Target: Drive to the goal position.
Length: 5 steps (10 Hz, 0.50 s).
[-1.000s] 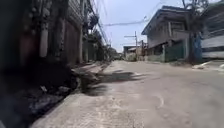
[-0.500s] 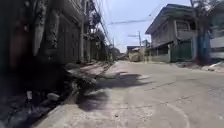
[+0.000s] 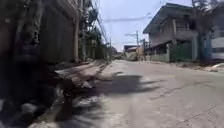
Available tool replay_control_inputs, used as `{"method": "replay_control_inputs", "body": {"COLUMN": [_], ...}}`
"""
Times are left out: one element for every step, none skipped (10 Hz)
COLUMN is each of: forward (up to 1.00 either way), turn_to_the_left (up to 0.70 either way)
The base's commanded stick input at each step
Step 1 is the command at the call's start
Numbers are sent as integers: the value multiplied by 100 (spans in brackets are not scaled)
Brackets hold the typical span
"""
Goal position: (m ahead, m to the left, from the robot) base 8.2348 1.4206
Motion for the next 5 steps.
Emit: {"method": "replay_control_inputs", "body": {"forward": [100, 100, 100, 100, 100], "turn_to_the_left": [-9, -20, -39, -40, -40]}}
